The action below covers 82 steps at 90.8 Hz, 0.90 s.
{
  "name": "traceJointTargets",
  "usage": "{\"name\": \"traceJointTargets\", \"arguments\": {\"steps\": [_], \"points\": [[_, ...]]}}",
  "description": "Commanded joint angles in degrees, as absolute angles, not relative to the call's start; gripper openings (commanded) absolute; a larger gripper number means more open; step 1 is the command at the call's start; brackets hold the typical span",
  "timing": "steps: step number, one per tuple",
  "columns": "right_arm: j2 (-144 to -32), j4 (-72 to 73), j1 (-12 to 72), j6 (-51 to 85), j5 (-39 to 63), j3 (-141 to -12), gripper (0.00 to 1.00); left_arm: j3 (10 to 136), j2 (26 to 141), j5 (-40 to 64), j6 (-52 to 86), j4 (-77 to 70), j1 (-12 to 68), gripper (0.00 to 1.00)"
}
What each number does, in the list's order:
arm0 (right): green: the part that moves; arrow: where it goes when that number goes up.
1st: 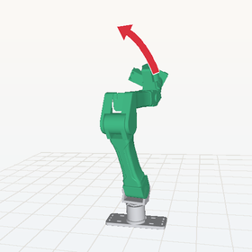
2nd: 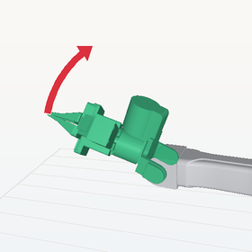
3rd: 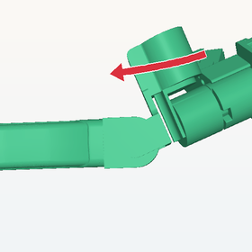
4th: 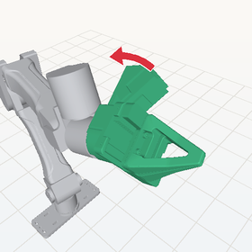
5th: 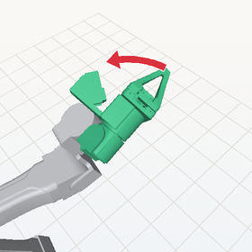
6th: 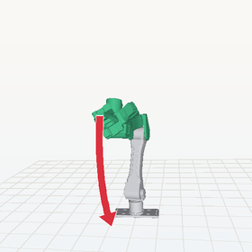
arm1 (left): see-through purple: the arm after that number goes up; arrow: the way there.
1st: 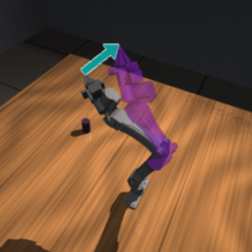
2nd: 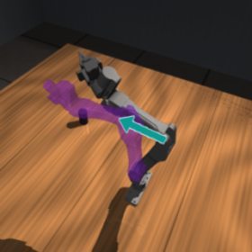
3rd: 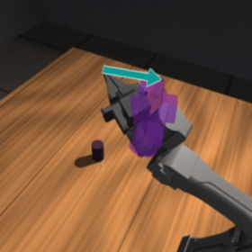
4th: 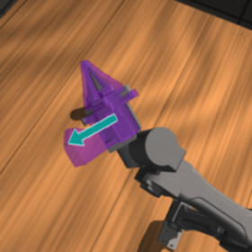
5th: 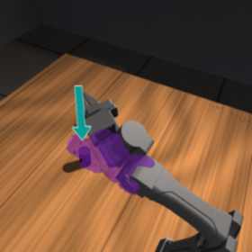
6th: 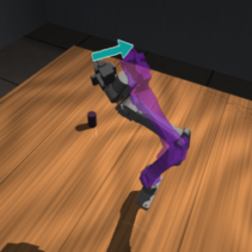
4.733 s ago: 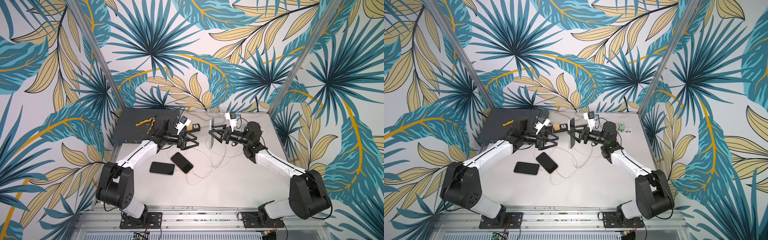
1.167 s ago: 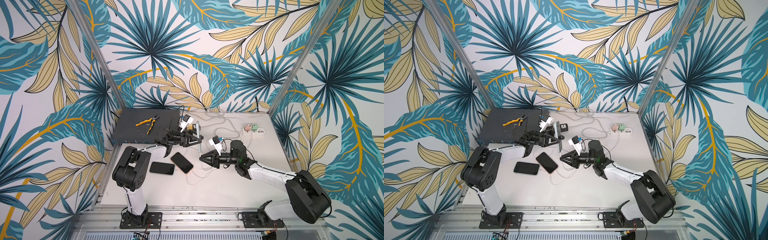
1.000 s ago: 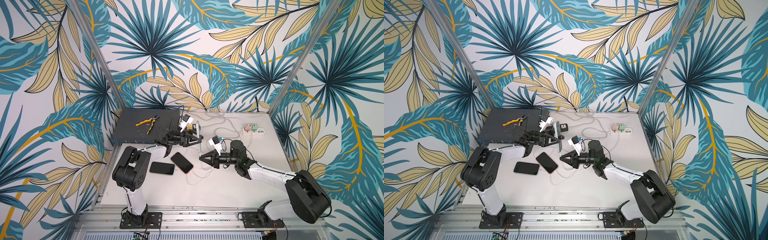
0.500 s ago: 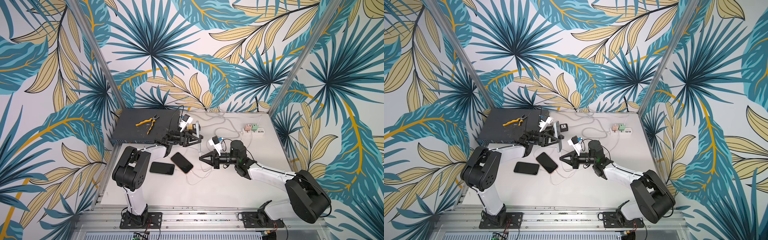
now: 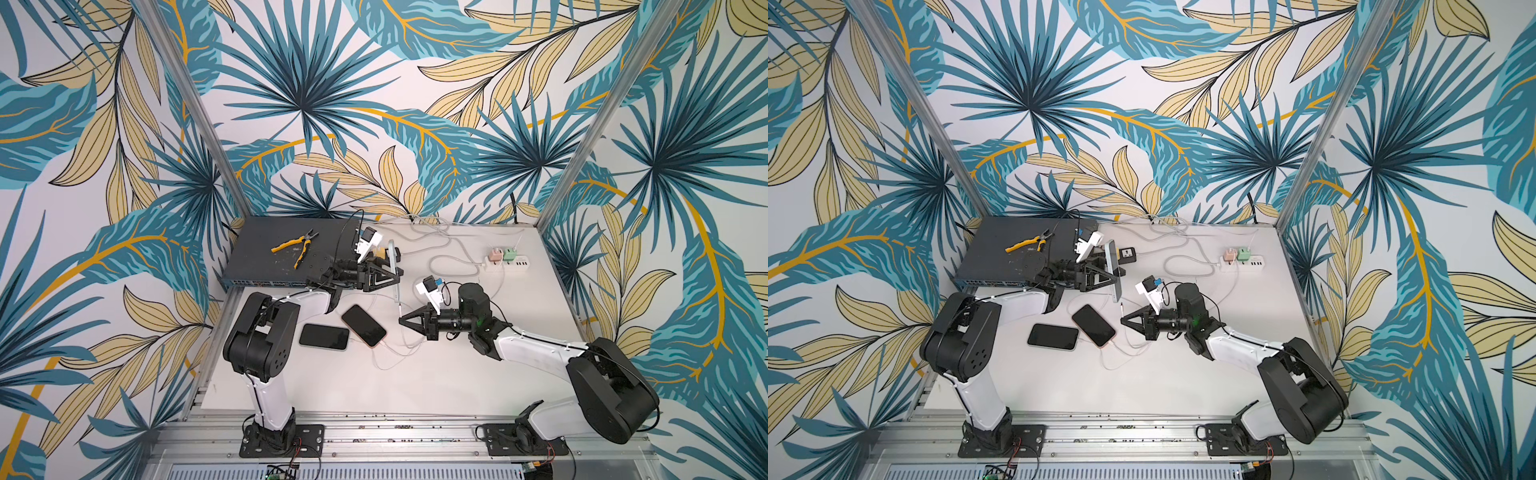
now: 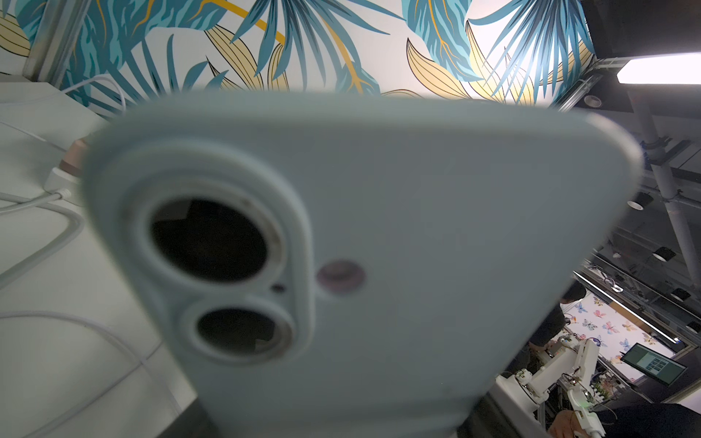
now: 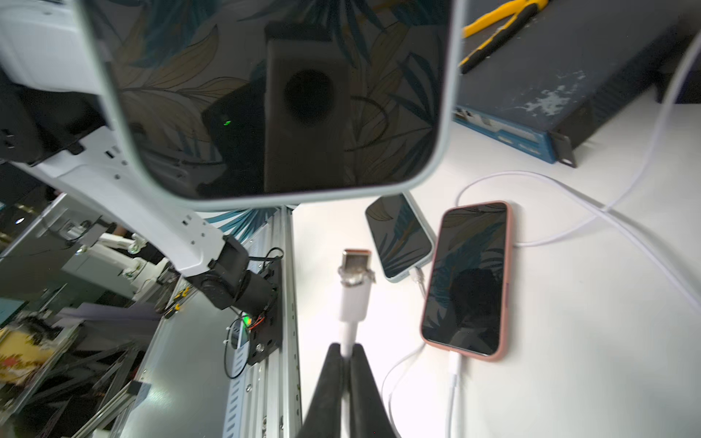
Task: Unplug the charging cable from the phone
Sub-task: Remove the charging cable from the phone.
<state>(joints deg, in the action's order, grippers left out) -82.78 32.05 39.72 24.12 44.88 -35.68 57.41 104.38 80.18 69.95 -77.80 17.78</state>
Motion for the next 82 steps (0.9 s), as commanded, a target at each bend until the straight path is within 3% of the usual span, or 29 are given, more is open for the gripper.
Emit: {"name": "traceJointTargets", "arguments": {"steps": [1,36,68,82], "points": [[-81.8,24.0,39.3,23.2,32.4,-37.2,0.08,57.6,102.8,79.5,69.3,-80.7,17.4,0.16],[-86.0,3.0,38.5,34.9,1.4,-43.8,0.09,57.0,102.2,79.5,68.8,-80.6,17.4,0.16],[-89.1,2.8,37.1,38.4,-0.7,-44.6,0.14,56.4,101.5,79.6,68.4,-80.6,17.4,0.16],[-86.4,4.8,36.5,35.9,1.7,-44.5,0.26,56.4,101.3,79.6,68.3,-80.6,17.4,0.16]]}}
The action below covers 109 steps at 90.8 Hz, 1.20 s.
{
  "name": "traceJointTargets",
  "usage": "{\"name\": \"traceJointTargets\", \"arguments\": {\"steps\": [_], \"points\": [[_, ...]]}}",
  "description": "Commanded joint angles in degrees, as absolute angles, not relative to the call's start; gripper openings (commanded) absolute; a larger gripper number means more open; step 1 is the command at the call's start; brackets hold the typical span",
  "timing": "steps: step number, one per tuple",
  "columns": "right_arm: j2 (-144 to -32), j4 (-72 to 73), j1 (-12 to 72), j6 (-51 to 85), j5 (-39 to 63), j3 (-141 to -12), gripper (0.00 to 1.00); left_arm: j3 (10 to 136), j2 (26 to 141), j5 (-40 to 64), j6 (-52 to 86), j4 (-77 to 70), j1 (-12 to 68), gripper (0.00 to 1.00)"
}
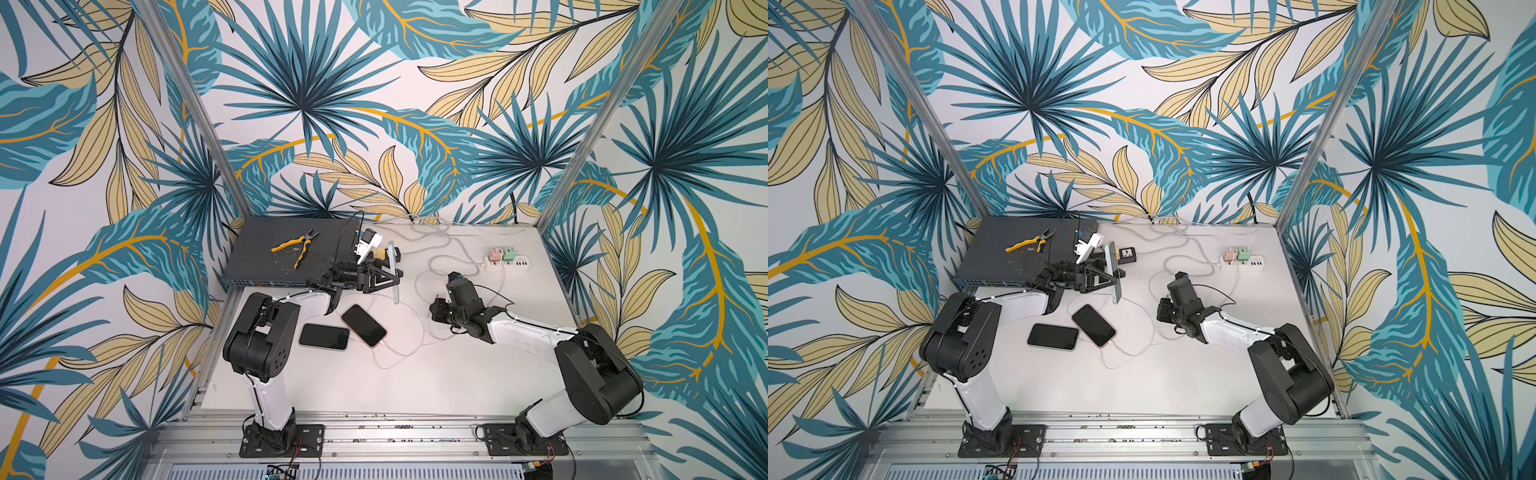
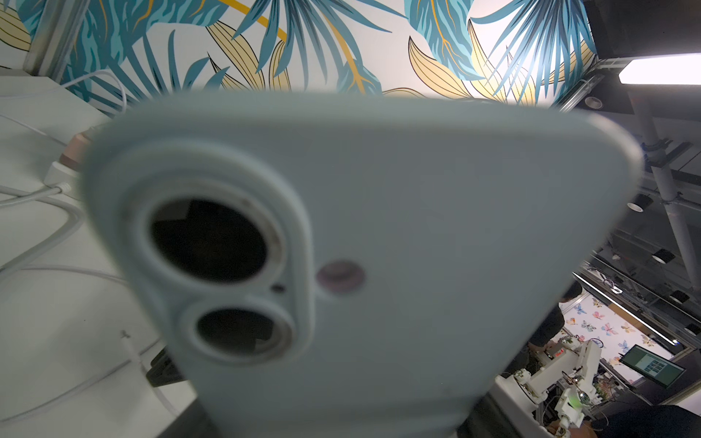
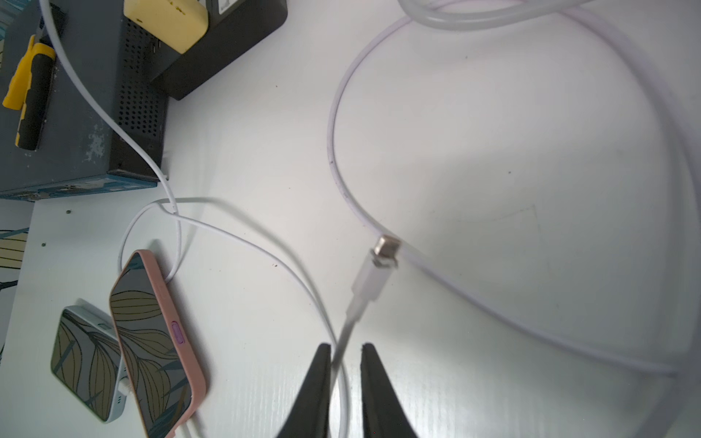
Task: Unplug the charging cable from the phone
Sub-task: Remove the charging cable from the phone, then place the phone at the center of the board.
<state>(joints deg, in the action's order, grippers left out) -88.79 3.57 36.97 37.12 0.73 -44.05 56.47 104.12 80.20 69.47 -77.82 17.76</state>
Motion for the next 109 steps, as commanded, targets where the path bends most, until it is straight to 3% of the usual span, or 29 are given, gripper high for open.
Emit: {"name": "traceJointTargets", "arguments": {"steps": [1,21,56,81,109], "points": [[-86.1,4.9,36.5,35.7,1.9,-44.5,0.28,56.4,101.3,79.6,68.3,-80.6,17.4,0.16],[-80.7,8.3,35.0,27.7,11.2,-44.3,0.64,56.3,101.1,79.7,68.0,-80.6,17.4,0.16],[-72.2,12.1,33.1,15.1,37.7,-45.6,0.99,55.9,100.7,79.8,67.5,-80.6,17.4,0.16],[-74.4,21.2,33.4,20.5,53.6,-47.5,1.00,55.7,100.5,79.7,67.6,-80.6,17.4,0.17],[-78.8,23.9,35.3,23.1,52.2,-50.5,1.00,55.5,100.3,79.7,67.4,-80.6,17.4,0.17]]}}
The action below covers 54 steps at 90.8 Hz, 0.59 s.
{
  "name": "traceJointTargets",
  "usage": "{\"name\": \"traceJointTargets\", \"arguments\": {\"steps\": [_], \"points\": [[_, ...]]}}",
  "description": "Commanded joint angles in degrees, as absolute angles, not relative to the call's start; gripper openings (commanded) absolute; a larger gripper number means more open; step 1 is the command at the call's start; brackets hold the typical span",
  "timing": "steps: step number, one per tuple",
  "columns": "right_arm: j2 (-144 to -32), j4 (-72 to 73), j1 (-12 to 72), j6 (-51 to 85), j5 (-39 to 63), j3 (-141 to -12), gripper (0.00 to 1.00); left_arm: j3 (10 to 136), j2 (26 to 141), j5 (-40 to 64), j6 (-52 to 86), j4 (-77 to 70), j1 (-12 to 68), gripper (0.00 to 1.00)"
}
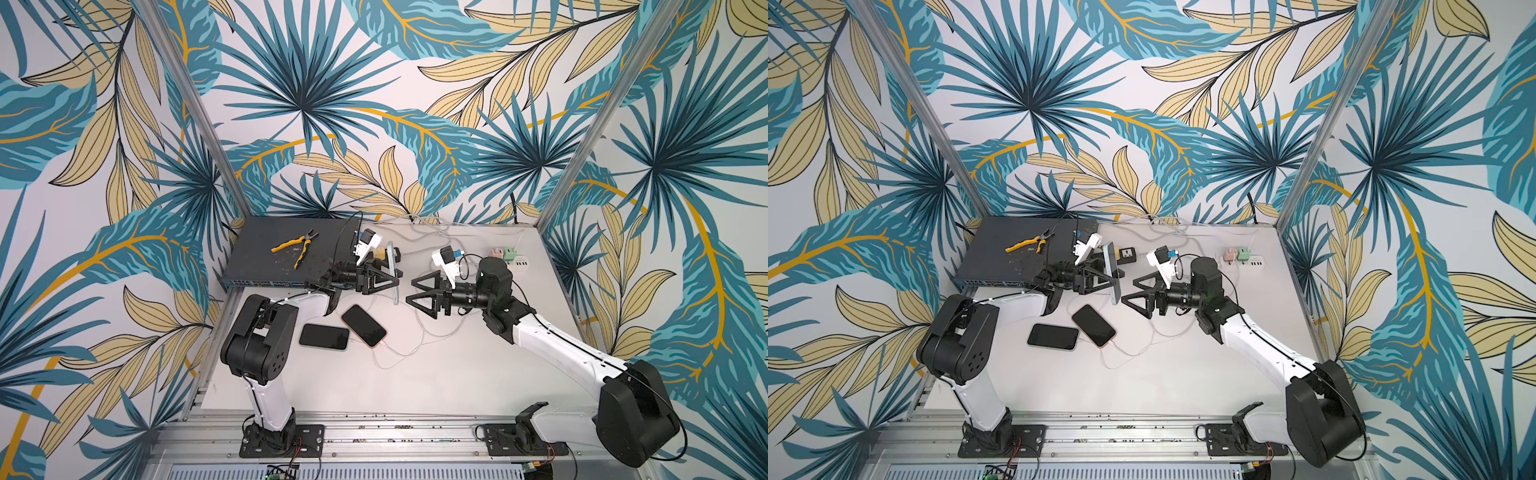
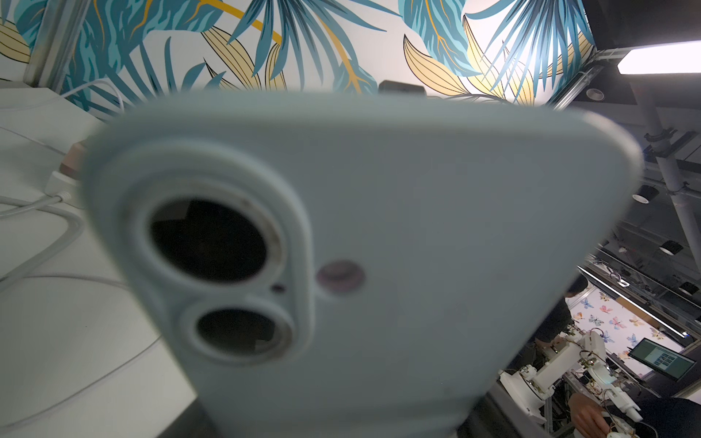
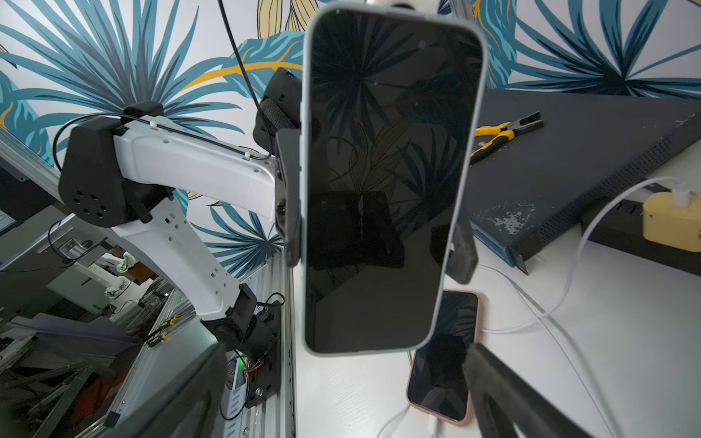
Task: Unplug the charging cable from the phone
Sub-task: Place the phone at the center of the board.
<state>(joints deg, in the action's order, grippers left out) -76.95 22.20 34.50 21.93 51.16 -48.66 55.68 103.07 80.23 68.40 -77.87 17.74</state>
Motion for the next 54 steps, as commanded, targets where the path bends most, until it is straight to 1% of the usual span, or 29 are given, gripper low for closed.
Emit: {"name": "traceJointTargets", "arguments": {"steps": [1,54], "points": [[-79.1,23.9,35.4,23.1,52.1,-50.6,1.00,55.5,100.3,79.7,67.4,-80.6,17.4,0.17],[-86.5,23.5,37.7,22.6,51.8,-54.8,1.00,55.3,99.9,79.8,67.1,-80.6,17.4,0.17]]}}
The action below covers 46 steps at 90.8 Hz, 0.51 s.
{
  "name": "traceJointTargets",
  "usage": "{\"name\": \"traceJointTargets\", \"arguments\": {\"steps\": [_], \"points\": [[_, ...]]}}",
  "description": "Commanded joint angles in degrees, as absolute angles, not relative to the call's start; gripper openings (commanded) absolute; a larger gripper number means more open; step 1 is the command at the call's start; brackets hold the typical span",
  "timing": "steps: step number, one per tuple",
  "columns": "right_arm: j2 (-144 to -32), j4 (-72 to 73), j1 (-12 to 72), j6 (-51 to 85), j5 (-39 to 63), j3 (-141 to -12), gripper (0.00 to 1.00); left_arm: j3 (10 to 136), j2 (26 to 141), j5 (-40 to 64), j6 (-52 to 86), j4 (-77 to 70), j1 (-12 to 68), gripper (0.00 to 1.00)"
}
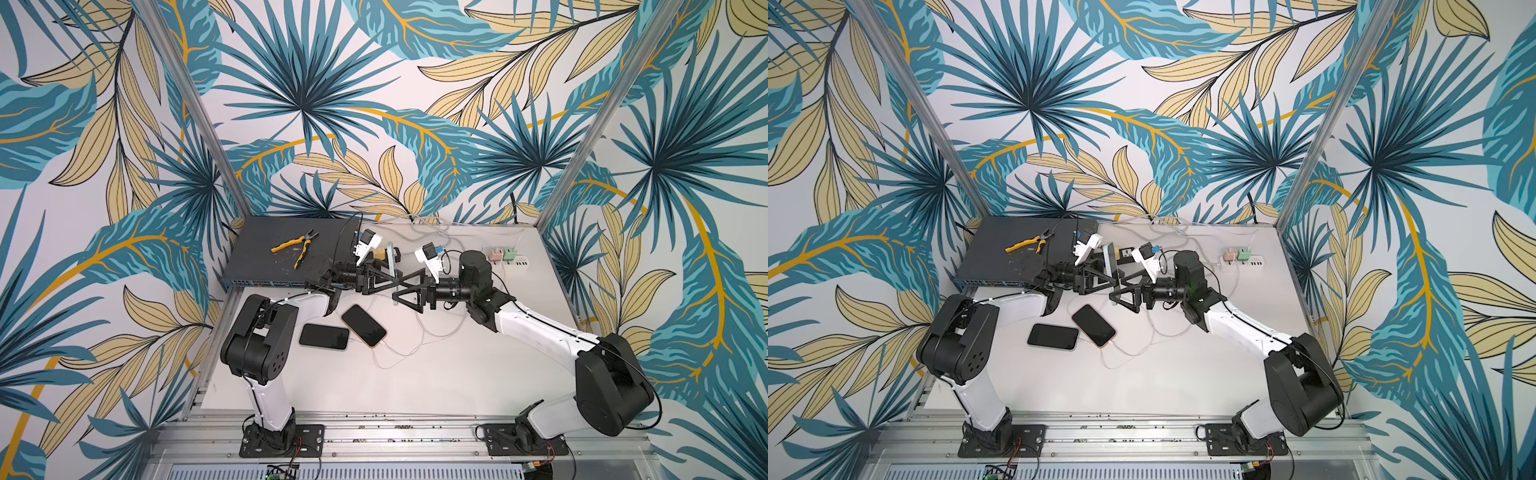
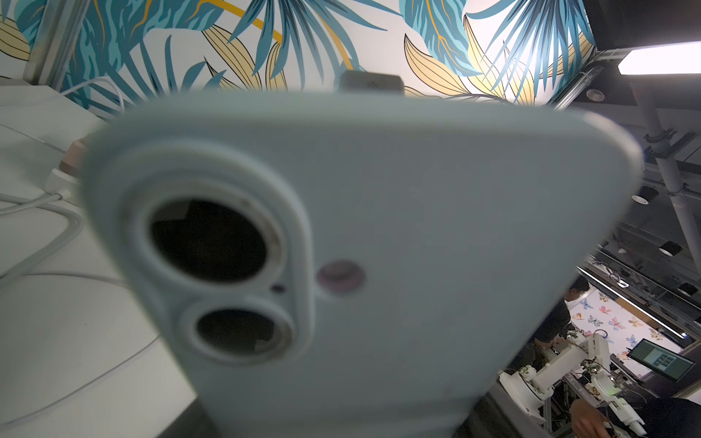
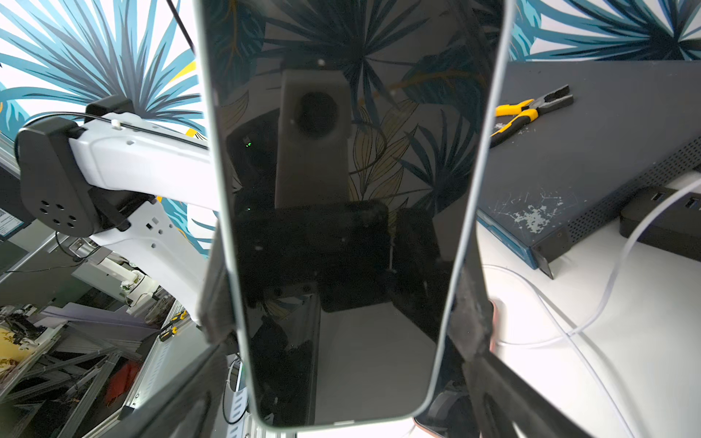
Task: Unplug the charging cable from the phone
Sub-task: Place the phone at the center of the board.
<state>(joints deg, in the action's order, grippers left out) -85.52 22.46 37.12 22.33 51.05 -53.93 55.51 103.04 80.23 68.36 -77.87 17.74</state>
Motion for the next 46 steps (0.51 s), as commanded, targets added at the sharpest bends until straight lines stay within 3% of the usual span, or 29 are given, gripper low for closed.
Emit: {"name": "traceJointTargets", "arguments": {"steps": [1,18,46], "points": [[-86.6,23.6,37.8,22.6,51.9,-54.8,1.00,55.3,99.9,79.8,67.1,-80.6,17.4,0.17],[-87.9,24.7,38.4,23.0,52.8,-54.9,0.98,55.3,100.0,79.7,67.1,-80.6,17.4,0.17],[-88.3,27.5,38.5,23.9,53.7,-54.1,0.72,55.2,100.1,79.9,67.0,-80.6,17.4,0.17]]}}
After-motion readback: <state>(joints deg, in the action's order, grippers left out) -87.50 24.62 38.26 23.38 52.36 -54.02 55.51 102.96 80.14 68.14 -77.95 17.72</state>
